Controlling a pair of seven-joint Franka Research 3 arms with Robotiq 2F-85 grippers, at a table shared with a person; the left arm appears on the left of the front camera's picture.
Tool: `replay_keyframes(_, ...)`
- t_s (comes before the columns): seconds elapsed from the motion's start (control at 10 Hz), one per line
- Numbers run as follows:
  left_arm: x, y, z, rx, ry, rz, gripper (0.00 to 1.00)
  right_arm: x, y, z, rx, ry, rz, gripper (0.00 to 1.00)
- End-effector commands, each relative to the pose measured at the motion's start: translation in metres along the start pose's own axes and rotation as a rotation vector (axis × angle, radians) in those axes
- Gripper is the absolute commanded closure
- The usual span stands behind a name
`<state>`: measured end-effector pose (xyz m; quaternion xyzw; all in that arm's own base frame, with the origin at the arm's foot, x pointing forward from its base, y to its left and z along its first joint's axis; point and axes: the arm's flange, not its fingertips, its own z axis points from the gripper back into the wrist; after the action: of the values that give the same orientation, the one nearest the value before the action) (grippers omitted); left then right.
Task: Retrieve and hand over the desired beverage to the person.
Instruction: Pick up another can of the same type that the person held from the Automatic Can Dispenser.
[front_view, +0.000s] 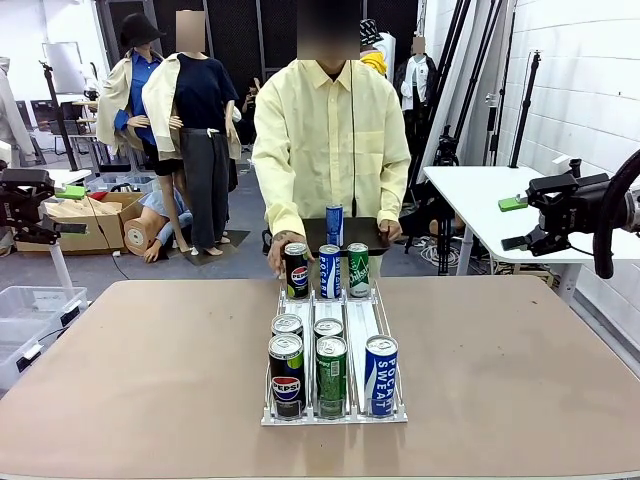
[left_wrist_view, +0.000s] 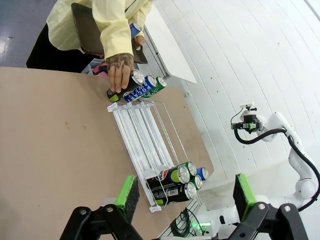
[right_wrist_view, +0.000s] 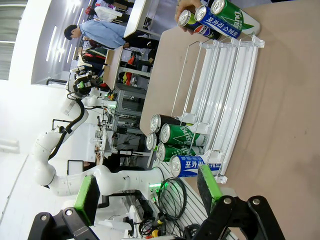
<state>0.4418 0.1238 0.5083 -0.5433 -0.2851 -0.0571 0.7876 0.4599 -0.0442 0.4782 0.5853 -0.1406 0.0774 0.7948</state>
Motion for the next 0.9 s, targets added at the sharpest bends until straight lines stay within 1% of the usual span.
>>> replay_keyframes(0.0, 0.0003, -0.0015, 0.0007, -0.004, -0.005, -0.002, 0.0, -0.0011, 0.0004, -0.0003, 0.006, -0.001, 0.001, 0.0)
replay_keyframes(0.8, 0.0003, -0.0015, 0.0007, -0.004, -0.005, -0.002, 0.0, -0.0011, 0.0004, -0.0003, 0.006, -0.001, 0.001, 0.0)
